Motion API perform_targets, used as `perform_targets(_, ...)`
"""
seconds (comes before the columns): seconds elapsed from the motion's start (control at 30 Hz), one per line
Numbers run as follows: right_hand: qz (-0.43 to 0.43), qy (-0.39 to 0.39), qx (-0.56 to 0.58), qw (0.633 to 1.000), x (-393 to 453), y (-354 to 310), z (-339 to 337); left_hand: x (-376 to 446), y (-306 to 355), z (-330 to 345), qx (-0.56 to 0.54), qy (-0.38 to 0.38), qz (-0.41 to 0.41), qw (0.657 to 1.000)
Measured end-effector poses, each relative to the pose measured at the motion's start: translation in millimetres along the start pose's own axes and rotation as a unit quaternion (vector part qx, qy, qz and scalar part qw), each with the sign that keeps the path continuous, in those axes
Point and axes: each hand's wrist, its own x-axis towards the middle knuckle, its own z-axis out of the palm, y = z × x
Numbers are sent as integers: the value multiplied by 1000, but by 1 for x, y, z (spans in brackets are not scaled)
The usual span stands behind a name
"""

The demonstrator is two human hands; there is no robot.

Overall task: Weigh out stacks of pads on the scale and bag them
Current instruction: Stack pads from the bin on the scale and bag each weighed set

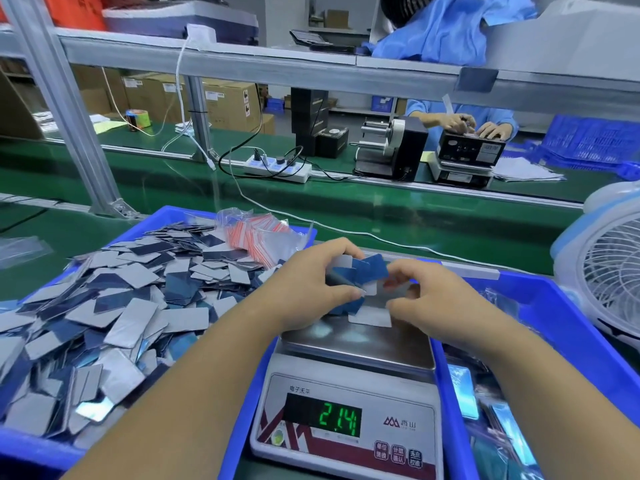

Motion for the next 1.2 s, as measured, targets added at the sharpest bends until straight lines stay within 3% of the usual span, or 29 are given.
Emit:
perform_targets(0.13, 1, -42, -131, 991, -1, -1, 9, -3, -7, -7, -5, 27, 2, 1000)
perform_targets(0.3, 32, -29, -92, 995, 0, 0, 10, -5, -6, -4, 18, 9, 13, 1000)
perform_targets(0.47, 80, 79, -52, 992, 6, 11, 3, -6, -5, -3, 24, 7, 35, 999)
perform_targets(0.57, 51, 137, 4, 989, 7, 9, 5, -6, -5, 0, 15, 8, 44, 999)
perform_targets(0.67, -15, 86, 24, 996, 4, 0, 14, -6, -5, 6, 32, 1, 45, 998)
perform_targets(0.93, -82, -17, 41, 996, -3, -14, 23, -4, -8, 8, 55, -20, 38, 998)
perform_targets(1.2, -110, 18, -59, 992, 1, -10, 30, -4, -4, 11, -6, -64, 19, 998)
